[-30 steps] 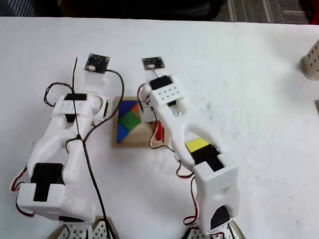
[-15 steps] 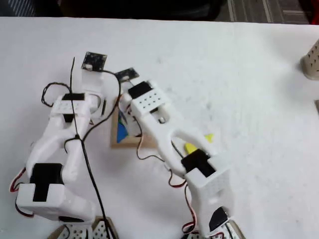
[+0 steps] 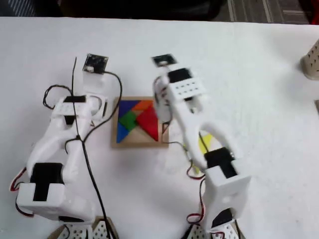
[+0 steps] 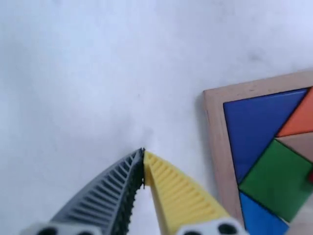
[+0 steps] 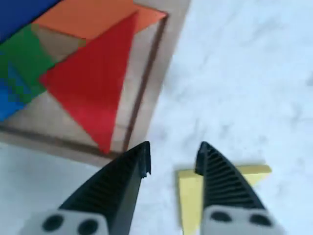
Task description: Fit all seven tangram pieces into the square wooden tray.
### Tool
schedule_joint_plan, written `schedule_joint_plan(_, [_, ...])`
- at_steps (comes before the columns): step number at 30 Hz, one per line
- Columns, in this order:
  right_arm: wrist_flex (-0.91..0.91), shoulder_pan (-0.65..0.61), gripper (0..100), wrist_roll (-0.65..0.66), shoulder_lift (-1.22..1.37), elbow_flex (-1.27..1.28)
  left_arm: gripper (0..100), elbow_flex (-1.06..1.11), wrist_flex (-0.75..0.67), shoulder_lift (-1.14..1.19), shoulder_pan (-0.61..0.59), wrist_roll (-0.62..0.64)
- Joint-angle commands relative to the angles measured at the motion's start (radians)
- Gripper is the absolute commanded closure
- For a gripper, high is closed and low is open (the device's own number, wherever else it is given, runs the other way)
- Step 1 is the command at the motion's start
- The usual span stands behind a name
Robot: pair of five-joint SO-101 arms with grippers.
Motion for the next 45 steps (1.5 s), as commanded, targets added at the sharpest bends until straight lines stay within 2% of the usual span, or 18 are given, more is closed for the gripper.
schedule_joint_plan(1, [-0.056, 0.071, 98.2, 0.012, -0.070, -0.002, 98, 0.051, -0.034, -0.133, 0.045, -0.011])
schedule_joint_plan(8, [-0.061, 0.142, 97.9, 0.009, -0.062, -0.032, 98, 0.318, -0.037, -0.397, 0.283, -0.006])
schedule_joint_plan(12, [-0.062, 0.196, 97.9, 0.008, -0.061, -0.048, 98, 0.347, -0.107, -0.398, 0.360, 0.046])
schedule_joint_plan(16, [-0.074, 0.216, 97.9, 0.008, -0.059, -0.051, 98, 0.301, -0.215, -0.257, 0.371, 0.190])
schedule_joint_plan(19, [-0.079, 0.214, 97.9, 0.006, -0.059, -0.049, 98, 0.213, -0.204, -0.145, 0.371, 0.199])
schedule_joint_plan(23, [-0.082, 0.211, 97.9, -0.058, -0.058, -0.049, 98, 0.133, -0.160, -0.067, 0.371, 0.196])
schedule_joint_plan(38, [-0.104, 0.226, 97.8, -0.068, -0.008, -0.087, 98, 0.126, -0.166, -0.061, 0.443, 0.196])
schedule_joint_plan(45, [-0.067, 0.225, 97.8, -0.068, -0.008, -0.087, 98, 0.126, -0.166, -0.120, 0.352, 0.196])
